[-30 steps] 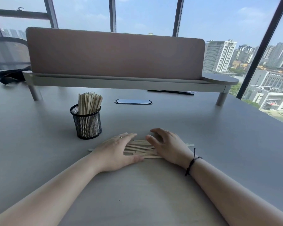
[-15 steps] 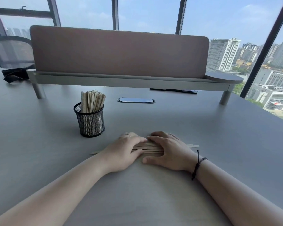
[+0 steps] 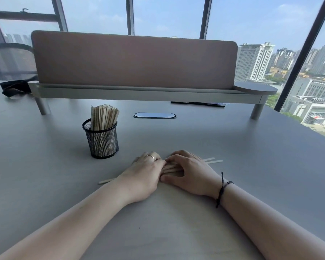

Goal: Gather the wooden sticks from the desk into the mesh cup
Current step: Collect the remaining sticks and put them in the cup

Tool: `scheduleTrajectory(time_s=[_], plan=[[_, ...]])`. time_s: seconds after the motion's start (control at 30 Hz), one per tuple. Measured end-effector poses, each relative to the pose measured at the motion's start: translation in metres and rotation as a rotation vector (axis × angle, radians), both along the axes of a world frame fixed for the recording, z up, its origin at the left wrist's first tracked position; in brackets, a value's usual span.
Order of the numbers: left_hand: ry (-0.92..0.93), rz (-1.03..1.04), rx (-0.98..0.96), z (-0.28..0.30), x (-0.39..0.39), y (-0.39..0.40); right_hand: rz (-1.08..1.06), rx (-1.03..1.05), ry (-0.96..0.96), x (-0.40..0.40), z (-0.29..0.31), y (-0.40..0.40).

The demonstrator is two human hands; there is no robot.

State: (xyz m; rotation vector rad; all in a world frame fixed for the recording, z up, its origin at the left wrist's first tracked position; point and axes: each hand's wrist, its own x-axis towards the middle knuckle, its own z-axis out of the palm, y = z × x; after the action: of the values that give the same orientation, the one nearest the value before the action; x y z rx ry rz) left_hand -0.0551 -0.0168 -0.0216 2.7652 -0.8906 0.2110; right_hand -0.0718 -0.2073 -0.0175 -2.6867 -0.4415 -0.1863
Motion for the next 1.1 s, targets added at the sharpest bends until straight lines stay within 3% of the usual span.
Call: scheduleTrajectory(time_s=[0.2, 0.4, 0.77, 1.1], plan=[[-0.173, 0.054, 0.194, 0.013, -0.012, -0.011, 0.007, 0.017, -0.024, -0.002, -0.001, 0.001], [-0.177, 0.070, 0.171, 0.011, -0.012, -0.010, -0.001, 0.001, -0.032, -0.003, 0.000, 0.001], [-0.043, 0.086, -0.010, 0.012, -0.011, 0.001, -0.022, 0.051, -0.004, -0.002, 0.001, -0.003], [-0.348, 0.110, -0.367, 0.013, 0.006, 0.019, -0.009, 0.086, 0.014, -0.004, 0.005, -0.007]])
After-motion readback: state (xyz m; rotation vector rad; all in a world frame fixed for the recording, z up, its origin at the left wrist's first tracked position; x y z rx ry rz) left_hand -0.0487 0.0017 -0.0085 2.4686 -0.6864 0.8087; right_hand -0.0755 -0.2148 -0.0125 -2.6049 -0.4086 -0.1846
